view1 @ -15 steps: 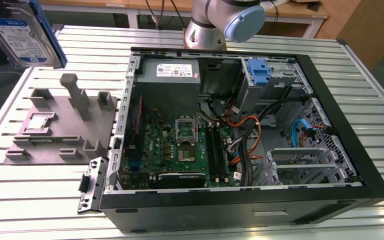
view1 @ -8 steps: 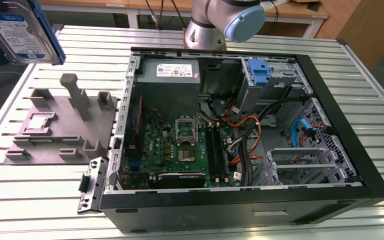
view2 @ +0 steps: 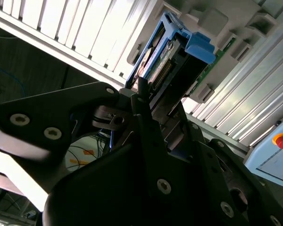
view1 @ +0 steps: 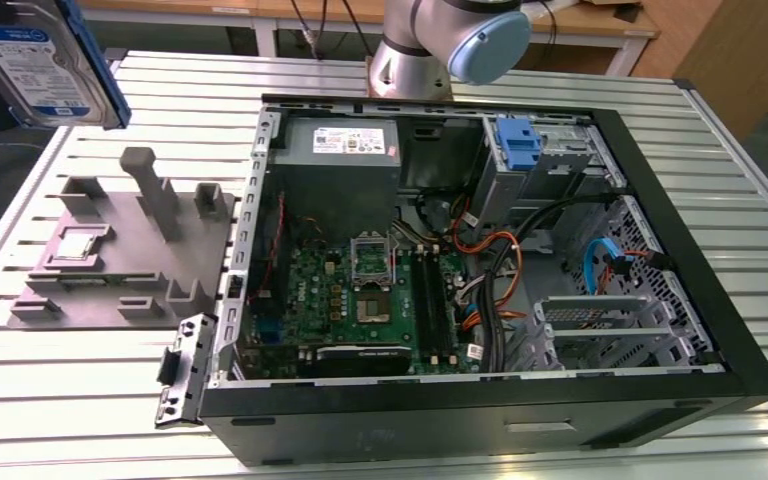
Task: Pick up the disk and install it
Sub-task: 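Pick up the disk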
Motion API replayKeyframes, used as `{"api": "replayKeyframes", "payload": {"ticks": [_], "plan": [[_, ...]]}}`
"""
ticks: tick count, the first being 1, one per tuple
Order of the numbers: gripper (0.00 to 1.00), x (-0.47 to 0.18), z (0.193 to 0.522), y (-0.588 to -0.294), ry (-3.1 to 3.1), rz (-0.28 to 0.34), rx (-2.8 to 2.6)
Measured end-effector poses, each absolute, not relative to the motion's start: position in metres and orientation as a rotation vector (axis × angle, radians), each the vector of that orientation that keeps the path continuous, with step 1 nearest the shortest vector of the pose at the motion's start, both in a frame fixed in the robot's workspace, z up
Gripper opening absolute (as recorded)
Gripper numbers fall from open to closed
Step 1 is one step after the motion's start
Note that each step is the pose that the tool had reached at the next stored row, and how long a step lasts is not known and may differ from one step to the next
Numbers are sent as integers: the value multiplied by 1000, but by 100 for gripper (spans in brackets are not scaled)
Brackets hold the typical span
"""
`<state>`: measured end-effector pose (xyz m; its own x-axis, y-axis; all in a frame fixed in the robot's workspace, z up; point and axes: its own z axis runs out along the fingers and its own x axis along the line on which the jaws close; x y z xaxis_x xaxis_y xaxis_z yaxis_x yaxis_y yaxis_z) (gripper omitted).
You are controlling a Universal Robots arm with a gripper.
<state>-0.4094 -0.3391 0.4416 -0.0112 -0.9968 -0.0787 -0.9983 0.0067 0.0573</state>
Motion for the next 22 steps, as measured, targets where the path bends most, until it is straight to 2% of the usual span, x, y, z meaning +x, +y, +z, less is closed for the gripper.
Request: {"api": "replayKeyframes", "payload": {"ticks": [22], "plan": [[35, -409, 462, -339, 2218, 150, -2198]]}}
